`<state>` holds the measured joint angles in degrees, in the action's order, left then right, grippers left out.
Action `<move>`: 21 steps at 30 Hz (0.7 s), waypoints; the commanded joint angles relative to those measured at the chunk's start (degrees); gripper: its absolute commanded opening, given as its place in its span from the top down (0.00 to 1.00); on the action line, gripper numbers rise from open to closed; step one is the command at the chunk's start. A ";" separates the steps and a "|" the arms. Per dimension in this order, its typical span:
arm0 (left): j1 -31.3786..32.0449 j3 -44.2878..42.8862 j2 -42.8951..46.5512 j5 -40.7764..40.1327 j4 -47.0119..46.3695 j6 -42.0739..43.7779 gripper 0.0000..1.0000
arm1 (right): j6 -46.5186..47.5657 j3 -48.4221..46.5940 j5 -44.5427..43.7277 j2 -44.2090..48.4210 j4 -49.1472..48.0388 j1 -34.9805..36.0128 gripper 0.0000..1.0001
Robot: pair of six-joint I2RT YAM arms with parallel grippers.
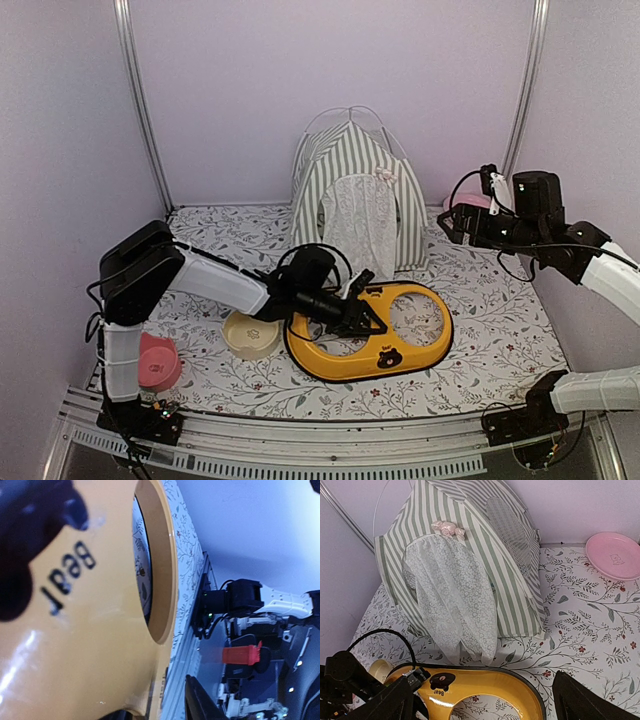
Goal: Set up the pet tent
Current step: Place the pet food container at the center of the board.
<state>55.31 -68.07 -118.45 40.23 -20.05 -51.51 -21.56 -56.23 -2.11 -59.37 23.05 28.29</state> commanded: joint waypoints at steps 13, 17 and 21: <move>-1.08 -9.81 2.54 -11.88 23.96 16.24 0.15 | 1.54 2.41 6.77 -2.89 -1.32 -0.33 0.01; -0.37 -11.26 3.20 -16.15 28.66 19.48 0.15 | 1.08 5.46 9.12 -3.40 -1.37 -0.34 0.01; 0.23 -13.15 3.27 -20.56 33.37 22.43 0.17 | 0.18 8.45 12.79 -5.65 -1.92 -0.34 0.01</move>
<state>54.98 -78.46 -118.61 25.54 7.64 -34.30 -20.80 -50.33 5.91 -62.94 22.24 28.10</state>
